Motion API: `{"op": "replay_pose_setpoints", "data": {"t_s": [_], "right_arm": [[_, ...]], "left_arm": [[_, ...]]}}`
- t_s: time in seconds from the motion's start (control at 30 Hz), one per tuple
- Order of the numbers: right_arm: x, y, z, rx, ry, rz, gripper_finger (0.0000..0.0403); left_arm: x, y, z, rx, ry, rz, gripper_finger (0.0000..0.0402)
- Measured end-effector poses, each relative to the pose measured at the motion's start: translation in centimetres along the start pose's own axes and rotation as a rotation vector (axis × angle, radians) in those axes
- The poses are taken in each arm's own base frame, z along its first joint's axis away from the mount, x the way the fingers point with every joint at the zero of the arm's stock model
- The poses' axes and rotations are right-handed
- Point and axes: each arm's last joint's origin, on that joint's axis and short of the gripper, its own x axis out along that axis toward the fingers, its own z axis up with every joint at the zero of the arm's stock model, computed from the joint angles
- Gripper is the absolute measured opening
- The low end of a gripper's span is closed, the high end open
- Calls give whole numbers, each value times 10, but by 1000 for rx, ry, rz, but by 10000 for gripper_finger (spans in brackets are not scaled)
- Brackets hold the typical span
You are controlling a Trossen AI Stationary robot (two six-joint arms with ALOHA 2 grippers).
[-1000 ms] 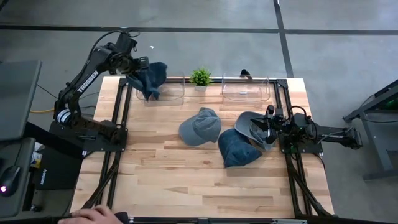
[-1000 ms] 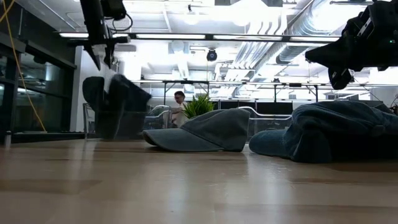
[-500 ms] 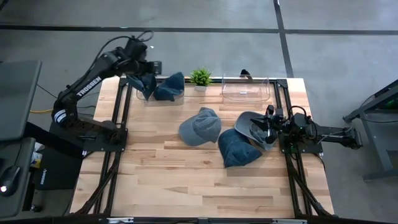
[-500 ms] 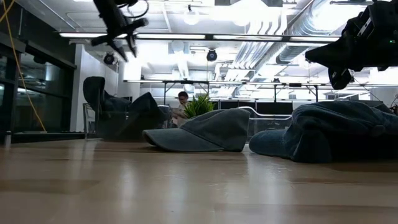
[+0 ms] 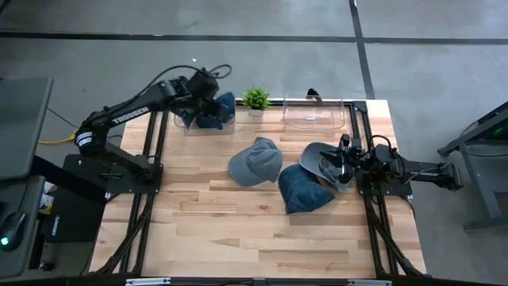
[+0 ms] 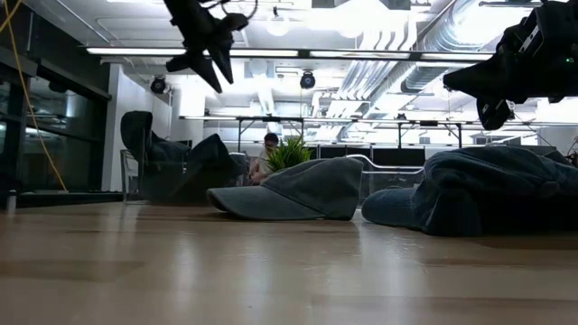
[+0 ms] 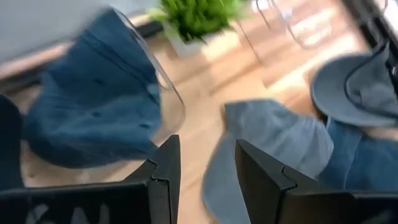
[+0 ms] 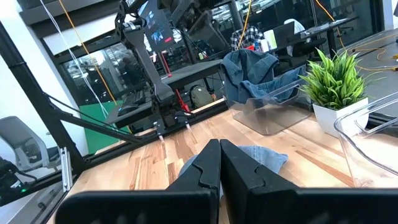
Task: Pick & Place hat
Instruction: Put the dark blue cap into the left transparent bin
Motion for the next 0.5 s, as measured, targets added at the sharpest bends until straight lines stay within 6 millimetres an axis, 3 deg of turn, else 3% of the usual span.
{"op": "replay_pose_setpoints", "data": {"t_s": [0.27, 0.5], "right_arm": [[0, 0, 0, 0, 0, 1, 1], [0, 0, 0, 0, 0, 0, 1]], "left_arm": [[32, -51, -32, 209, 150, -113, 115], [44, -94, -67, 363, 201, -196, 115]]}}
